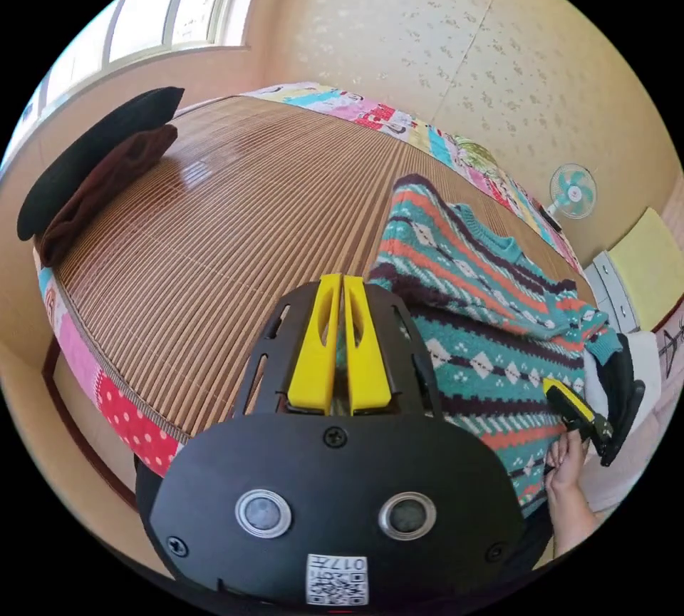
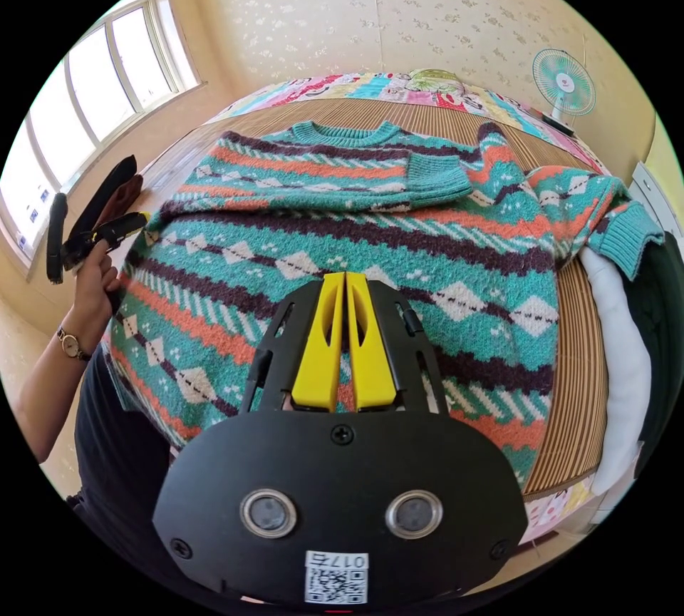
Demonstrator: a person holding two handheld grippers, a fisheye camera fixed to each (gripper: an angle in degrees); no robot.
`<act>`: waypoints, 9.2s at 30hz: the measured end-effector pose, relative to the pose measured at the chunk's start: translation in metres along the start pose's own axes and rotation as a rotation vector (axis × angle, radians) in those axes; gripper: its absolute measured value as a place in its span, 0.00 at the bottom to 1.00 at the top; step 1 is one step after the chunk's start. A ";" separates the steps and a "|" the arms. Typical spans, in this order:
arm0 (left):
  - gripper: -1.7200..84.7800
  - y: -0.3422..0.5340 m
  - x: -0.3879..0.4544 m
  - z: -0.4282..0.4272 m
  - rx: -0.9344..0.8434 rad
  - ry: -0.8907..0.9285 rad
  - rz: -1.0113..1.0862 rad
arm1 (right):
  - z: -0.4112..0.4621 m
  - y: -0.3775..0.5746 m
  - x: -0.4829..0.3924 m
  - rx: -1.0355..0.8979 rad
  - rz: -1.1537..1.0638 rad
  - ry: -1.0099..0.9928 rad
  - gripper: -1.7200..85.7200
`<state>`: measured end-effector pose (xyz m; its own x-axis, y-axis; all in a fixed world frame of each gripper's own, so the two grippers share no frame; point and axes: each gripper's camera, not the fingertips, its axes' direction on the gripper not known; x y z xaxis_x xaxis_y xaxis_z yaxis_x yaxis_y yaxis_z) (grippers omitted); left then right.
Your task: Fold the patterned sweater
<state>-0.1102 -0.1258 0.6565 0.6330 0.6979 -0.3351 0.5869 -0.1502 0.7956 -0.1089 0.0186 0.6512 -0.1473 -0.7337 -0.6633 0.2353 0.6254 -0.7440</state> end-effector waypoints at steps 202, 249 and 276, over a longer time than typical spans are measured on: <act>0.16 -0.019 -0.077 -0.093 -0.060 0.269 0.068 | 0.050 -0.041 0.076 -0.024 0.237 -0.189 0.09; 0.06 -0.033 -0.322 -0.169 0.103 1.376 -0.379 | -0.132 0.215 0.239 0.765 0.715 -1.166 0.03; 0.24 -0.061 -0.240 -0.115 0.216 0.507 -0.339 | -0.058 -0.025 0.073 0.497 0.265 -0.206 0.11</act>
<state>-0.3556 -0.2037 0.7461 0.1087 0.9676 -0.2281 0.8339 0.0361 0.5507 -0.1816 -0.0347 0.6169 0.1556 -0.6372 -0.7548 0.6674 0.6312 -0.3953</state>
